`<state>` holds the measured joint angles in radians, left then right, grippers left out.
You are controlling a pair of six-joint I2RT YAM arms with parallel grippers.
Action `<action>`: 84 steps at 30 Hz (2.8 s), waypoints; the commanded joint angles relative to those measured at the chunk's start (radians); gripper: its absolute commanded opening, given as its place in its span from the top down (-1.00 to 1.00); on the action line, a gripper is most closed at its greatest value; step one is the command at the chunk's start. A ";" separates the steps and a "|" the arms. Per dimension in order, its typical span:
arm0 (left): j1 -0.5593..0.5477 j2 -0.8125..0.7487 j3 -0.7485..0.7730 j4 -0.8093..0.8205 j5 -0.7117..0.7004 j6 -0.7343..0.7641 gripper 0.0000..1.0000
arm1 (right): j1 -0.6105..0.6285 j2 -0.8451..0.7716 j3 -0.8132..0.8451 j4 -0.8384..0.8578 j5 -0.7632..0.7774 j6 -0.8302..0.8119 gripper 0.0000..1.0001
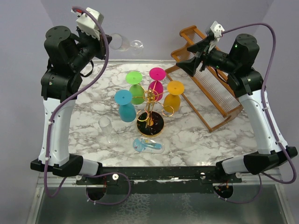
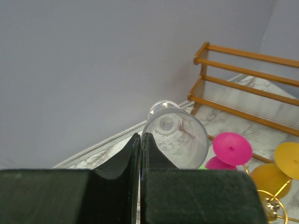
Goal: Place the wine glass upside down on the wine glass rack
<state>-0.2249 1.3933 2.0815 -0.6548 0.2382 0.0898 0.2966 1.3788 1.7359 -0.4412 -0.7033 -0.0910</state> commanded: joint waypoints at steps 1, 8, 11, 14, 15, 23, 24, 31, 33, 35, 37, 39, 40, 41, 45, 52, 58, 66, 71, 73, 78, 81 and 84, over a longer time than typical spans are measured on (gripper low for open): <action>-0.002 0.003 0.025 0.161 0.182 -0.150 1.00 | 0.014 0.038 0.059 0.086 -0.063 0.112 -0.69; -0.002 0.016 0.007 0.259 0.320 -0.266 1.00 | 0.016 0.066 0.051 0.109 -0.031 0.203 -0.69; -0.002 0.018 -0.011 0.278 0.349 -0.288 1.00 | 0.015 0.059 0.026 0.125 -0.024 0.279 -0.69; -0.002 0.017 -0.027 0.297 0.381 -0.315 1.00 | 0.016 0.058 0.008 0.136 -0.021 0.340 -0.68; -0.002 0.016 -0.033 0.304 0.395 -0.326 1.00 | 0.015 0.061 0.003 0.140 -0.018 0.354 -0.68; -0.002 0.004 -0.067 0.345 0.457 -0.371 1.00 | 0.015 0.046 -0.093 0.174 0.085 0.417 -0.59; -0.002 0.003 -0.069 0.349 0.461 -0.377 1.00 | 0.015 0.045 -0.107 0.183 0.094 0.431 -0.58; -0.002 -0.003 -0.091 0.369 0.482 -0.398 1.00 | 0.015 0.060 -0.164 0.234 0.077 0.505 -0.42; -0.002 -0.005 -0.098 0.374 0.487 -0.405 1.00 | 0.015 0.064 -0.170 0.244 0.063 0.516 -0.39; -0.002 -0.006 -0.104 0.379 0.494 -0.409 1.00 | 0.015 0.066 -0.176 0.256 0.051 0.526 -0.35; -0.002 -0.008 -0.109 0.384 0.499 -0.417 1.00 | 0.015 0.068 -0.177 0.261 0.046 0.536 -0.29; -0.002 -0.007 -0.113 0.390 0.504 -0.425 1.00 | 0.015 0.073 -0.179 0.264 0.046 0.541 -0.22; -0.002 -0.007 -0.115 0.392 0.507 -0.428 1.00 | 0.015 0.075 -0.181 0.266 0.046 0.545 -0.19; -0.002 -0.008 -0.115 0.394 0.508 -0.431 1.00 | 0.015 0.077 -0.183 0.267 0.047 0.548 -0.15; -0.002 -0.009 -0.118 0.398 0.513 -0.435 1.00 | 0.015 0.085 -0.194 0.276 0.038 0.565 0.00; -0.002 -0.010 -0.125 0.405 0.517 -0.442 1.00 | 0.015 0.102 -0.219 0.311 0.004 0.613 0.23; -0.002 -0.014 -0.141 0.409 0.521 -0.439 1.00 | 0.015 0.116 -0.216 0.338 -0.035 0.652 0.52; -0.002 -0.024 -0.161 0.407 0.523 -0.428 1.00 | 0.007 0.118 -0.202 0.340 -0.045 0.665 0.98; -0.002 -0.043 -0.193 0.388 0.526 -0.386 1.00 | -0.027 0.099 -0.187 0.314 -0.031 0.637 0.98; -0.002 -0.055 -0.209 0.375 0.525 -0.366 0.91 | -0.049 0.087 -0.186 0.310 -0.026 0.627 0.98; -0.002 -0.079 -0.232 0.359 0.525 -0.354 0.48 | -0.106 0.064 -0.192 0.308 -0.025 0.618 0.98; -0.002 -0.091 -0.233 0.337 0.527 -0.346 0.18 | -0.123 0.043 -0.196 0.306 0.000 0.592 0.98; -0.002 -0.092 -0.219 0.290 0.526 -0.328 -0.07 | -0.144 0.020 -0.203 0.305 0.013 0.570 0.98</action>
<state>-0.2283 1.3399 1.8481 -0.3260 0.7593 -0.2722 0.1726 1.4685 1.5230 -0.1513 -0.7063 0.5251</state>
